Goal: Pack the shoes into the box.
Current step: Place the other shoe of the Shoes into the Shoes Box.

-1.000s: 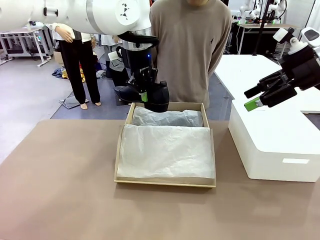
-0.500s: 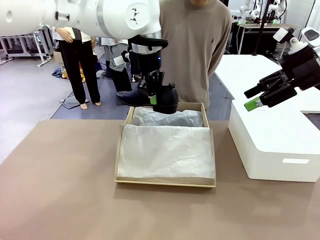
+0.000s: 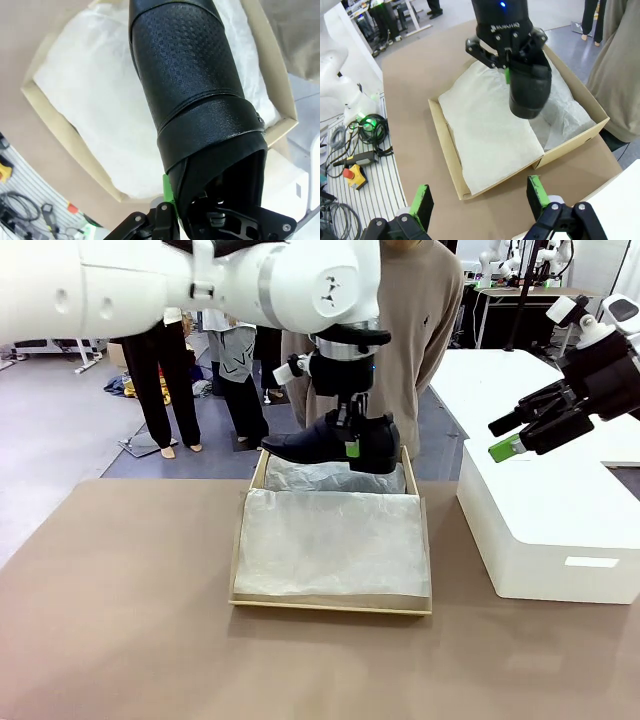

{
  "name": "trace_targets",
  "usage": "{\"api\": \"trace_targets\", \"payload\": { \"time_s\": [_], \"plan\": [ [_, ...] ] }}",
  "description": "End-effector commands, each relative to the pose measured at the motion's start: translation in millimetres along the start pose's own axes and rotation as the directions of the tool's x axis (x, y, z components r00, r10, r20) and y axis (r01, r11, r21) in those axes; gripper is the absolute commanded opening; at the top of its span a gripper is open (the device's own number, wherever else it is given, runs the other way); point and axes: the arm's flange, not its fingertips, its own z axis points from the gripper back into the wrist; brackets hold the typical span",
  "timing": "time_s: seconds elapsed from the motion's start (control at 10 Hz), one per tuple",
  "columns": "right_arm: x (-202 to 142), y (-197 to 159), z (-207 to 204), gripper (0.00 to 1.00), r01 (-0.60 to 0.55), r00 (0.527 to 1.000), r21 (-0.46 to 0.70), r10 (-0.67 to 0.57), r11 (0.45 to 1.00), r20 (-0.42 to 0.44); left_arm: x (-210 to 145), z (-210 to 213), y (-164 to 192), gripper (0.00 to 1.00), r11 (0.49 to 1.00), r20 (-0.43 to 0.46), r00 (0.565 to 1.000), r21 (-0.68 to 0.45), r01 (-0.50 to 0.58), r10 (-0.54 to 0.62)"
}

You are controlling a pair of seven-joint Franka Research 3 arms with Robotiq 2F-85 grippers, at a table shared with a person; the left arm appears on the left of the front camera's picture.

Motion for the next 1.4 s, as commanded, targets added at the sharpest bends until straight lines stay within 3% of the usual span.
{"api": "trace_targets", "payload": {
  "time_s": [0.0,0.4,0.6,1.0,1.3],
  "plan": [
    [2,-3,-2,1.00,-0.020,0.999,0.008,0.020,1.000,0.036,-10,2,-15,0.00,0.993,0.051,0.992,-0.019,-0.115,0.116],
    [2,-3,-2,1.00,-0.020,0.999,0.008,0.020,1.000,0.036,-5,-13,-14,0.00,0.973,0.087,0.970,-0.079,-0.219,0.225],
    [2,-3,-2,1.00,-0.020,0.999,0.008,0.020,1.000,0.036,-3,-18,-16,0.00,0.987,0.044,0.988,-0.062,-0.148,0.150],
    [2,-3,-2,1.00,-0.020,0.999,0.008,0.020,1.000,0.036,-2,-22,-17,0.00,0.988,0.044,0.988,-0.059,-0.145,0.148],
    [2,-3,-2,1.00,-0.020,0.999,0.008,0.020,1.000,0.036,-9,-23,-18,0.00,0.963,0.048,0.966,-0.097,-0.250,0.256]
  ]
}}
